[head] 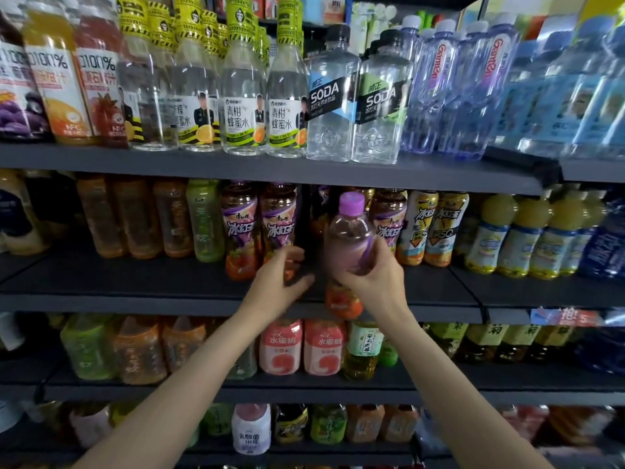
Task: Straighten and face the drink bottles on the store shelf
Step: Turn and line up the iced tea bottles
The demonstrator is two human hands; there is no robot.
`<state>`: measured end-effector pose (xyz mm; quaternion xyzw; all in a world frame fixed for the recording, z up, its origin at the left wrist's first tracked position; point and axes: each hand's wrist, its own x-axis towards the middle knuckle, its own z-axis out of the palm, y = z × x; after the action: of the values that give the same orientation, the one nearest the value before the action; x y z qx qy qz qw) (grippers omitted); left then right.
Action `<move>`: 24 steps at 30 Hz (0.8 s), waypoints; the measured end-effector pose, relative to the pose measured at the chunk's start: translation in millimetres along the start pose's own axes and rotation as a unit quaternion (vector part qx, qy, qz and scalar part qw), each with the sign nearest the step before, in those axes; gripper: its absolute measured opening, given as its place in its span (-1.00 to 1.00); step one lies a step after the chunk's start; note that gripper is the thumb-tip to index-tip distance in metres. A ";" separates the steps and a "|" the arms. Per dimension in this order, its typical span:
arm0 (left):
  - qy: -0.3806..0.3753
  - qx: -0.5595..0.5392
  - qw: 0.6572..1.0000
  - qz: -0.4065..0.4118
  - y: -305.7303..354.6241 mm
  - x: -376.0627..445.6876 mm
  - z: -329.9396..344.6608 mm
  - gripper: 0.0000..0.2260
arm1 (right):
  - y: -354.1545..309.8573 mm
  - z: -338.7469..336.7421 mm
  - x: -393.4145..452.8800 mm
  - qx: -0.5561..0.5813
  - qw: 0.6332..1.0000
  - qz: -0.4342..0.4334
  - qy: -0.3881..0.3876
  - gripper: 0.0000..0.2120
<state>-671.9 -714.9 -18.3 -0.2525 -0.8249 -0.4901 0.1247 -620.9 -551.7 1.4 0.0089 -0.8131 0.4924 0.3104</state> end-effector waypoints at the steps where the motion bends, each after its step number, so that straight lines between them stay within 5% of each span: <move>1: 0.034 0.018 0.999 0.004 -1.7 4.6 0.2 -0.62 | 4.5 -7.3 4.2 -0.011 0.998 0.019 0.052 -0.54; 6: 0.134 0.062 0.989 -0.029 -12.3 24.0 2.5 -0.62 | 32.7 -45.8 32.5 -0.059 0.968 0.136 0.201 -0.47; 16: 0.151 0.118 0.973 -0.125 -21.0 40.3 18.3 -0.41 | 71.4 -51.9 94.1 -0.137 0.957 0.198 0.161 -0.33; 20: 0.159 0.107 0.970 -0.150 -27.7 52.2 24.8 -0.36 | 69.6 -51.2 86.5 -0.142 0.963 0.148 0.174 -0.27; 22: 0.172 0.100 0.968 -0.150 -34.1 56.7 27.0 -0.38 | 61.5 -39.2 67.1 -0.129 0.965 0.056 0.221 -0.31; 24: 0.186 0.097 0.968 -0.140 -39.8 60.4 28.5 -0.41 | 54.5 -12.3 50.4 -0.117 0.976 -0.042 0.180 -0.46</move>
<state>-742.9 -687.9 -34.5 -0.0254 -0.8578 -0.4589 0.2302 -672.9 -499.0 -12.1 -0.0822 -0.7946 0.3738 0.4713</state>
